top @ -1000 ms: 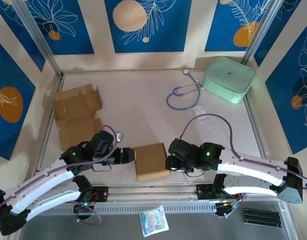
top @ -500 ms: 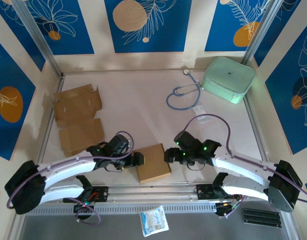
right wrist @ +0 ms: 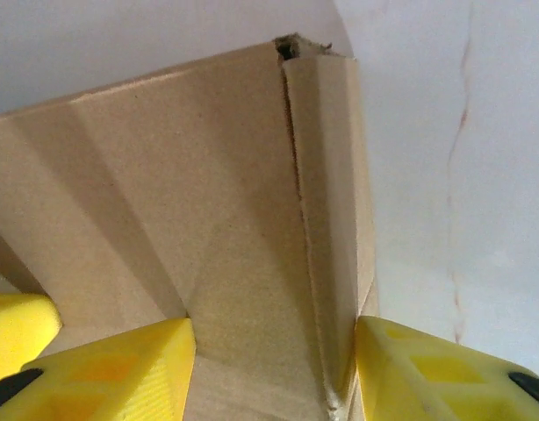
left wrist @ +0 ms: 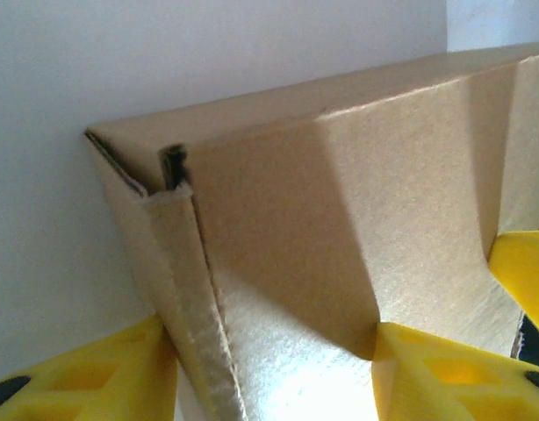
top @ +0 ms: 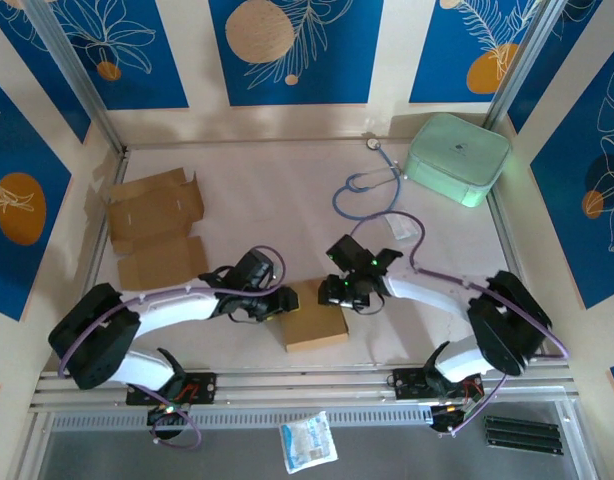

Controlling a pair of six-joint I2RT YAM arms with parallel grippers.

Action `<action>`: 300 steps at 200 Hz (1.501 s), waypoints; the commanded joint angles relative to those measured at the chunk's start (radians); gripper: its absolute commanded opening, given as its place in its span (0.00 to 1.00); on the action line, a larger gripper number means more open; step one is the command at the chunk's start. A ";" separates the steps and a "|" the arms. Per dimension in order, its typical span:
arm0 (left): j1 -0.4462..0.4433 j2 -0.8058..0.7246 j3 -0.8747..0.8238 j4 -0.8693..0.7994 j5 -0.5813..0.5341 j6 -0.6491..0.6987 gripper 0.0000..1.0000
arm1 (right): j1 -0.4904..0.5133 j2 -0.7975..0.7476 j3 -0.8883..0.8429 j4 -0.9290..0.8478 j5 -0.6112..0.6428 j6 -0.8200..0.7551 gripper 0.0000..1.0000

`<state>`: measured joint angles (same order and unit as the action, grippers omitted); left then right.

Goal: Fold the paper box

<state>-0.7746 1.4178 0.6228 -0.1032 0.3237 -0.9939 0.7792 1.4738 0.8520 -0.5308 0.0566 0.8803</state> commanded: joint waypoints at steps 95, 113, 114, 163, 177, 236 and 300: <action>0.373 0.866 1.201 -0.135 -0.150 0.369 0.46 | -0.281 0.954 1.381 -0.157 0.116 -0.230 0.49; 0.376 0.997 1.459 -0.239 -0.180 0.408 0.57 | -0.331 1.083 1.640 -0.253 0.129 -0.249 0.53; 0.376 1.000 1.470 -0.245 -0.181 0.410 0.58 | -0.333 1.089 1.653 -0.258 0.129 -0.253 0.53; 0.381 0.947 1.541 -0.304 -0.386 0.512 0.91 | -0.386 1.049 1.890 -0.364 0.106 -0.488 1.00; 0.386 0.890 1.515 -0.337 -0.432 0.535 0.99 | -0.400 0.922 1.735 -0.300 0.075 -0.509 0.99; 0.438 0.575 1.378 -0.700 -0.583 0.566 0.90 | -0.336 0.492 1.440 -0.496 -0.025 -0.514 0.99; 0.600 0.664 1.446 -0.869 -0.634 0.735 0.83 | -0.047 -0.122 0.766 -0.438 -0.010 -0.363 0.99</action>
<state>-0.2142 1.9682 2.0281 -0.8562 -0.2821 -0.3588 0.6594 1.5101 1.7912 -0.9676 0.0265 0.4145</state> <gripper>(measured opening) 0.836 0.990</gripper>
